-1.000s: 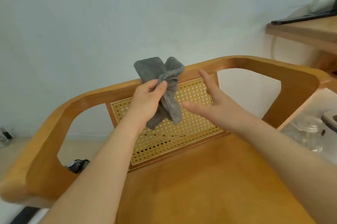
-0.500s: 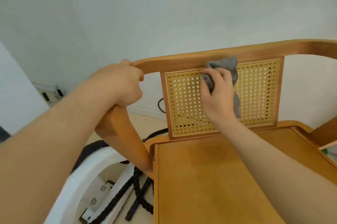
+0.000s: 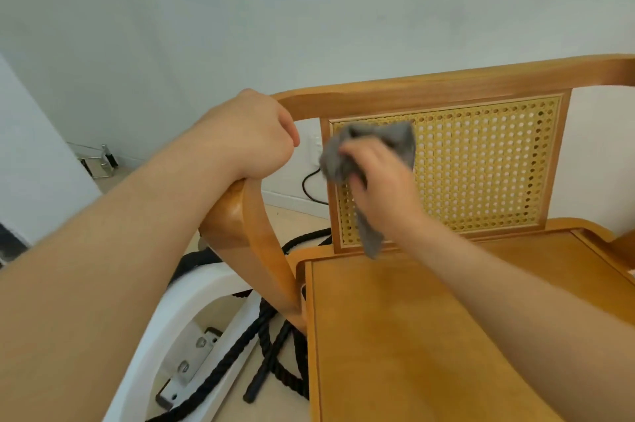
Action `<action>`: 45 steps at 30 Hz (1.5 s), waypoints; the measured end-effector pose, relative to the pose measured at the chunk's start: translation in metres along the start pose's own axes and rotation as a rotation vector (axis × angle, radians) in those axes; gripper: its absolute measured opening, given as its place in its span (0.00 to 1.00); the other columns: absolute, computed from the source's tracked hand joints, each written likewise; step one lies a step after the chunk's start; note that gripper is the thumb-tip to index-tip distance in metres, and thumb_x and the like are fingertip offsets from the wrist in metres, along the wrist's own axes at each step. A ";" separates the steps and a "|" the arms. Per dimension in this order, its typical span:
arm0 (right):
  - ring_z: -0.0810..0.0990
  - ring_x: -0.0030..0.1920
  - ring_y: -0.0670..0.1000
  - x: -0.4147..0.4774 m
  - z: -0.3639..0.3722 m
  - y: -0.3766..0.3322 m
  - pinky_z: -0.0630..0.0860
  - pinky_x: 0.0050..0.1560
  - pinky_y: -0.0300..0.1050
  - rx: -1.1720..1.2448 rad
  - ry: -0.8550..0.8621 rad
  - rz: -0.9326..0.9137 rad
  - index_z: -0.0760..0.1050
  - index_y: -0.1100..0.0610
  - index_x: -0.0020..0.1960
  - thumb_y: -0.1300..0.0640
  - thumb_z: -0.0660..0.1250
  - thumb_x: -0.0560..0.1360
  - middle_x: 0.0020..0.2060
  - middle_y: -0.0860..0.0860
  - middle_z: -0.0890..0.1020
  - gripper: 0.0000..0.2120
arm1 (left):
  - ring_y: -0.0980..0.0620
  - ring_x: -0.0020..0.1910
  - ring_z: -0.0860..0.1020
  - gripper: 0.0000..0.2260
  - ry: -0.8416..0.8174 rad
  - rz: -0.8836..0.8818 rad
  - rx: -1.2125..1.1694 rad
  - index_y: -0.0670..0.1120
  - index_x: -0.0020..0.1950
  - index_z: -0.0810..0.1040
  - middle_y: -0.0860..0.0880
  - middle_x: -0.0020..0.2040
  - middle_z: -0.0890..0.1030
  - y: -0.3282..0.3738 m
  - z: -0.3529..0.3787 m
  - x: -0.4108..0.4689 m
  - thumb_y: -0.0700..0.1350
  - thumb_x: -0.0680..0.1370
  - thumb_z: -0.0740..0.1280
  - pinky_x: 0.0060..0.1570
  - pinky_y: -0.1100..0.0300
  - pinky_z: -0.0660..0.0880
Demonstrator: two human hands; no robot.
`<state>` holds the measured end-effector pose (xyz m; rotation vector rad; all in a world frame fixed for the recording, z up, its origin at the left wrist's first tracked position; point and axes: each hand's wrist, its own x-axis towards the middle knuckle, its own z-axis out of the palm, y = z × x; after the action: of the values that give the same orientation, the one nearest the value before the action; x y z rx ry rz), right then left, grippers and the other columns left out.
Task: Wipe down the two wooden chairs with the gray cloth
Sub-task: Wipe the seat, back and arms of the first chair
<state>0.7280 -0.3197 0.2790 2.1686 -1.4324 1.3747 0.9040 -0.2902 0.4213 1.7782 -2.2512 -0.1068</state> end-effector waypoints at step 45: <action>0.59 0.73 0.49 -0.223 -0.114 -0.054 0.58 0.67 0.54 -0.303 -0.822 0.419 0.57 0.41 0.75 0.44 0.49 0.80 0.74 0.41 0.64 0.24 | 0.49 0.57 0.76 0.20 -0.266 -0.621 -1.034 0.50 0.69 0.70 0.49 0.61 0.77 0.002 0.228 -0.212 0.57 0.83 0.51 0.60 0.48 0.73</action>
<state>0.6829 -0.0858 0.1837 2.4018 -2.2806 0.2382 0.8887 -0.1107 0.1677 1.7430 -1.2047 -1.3876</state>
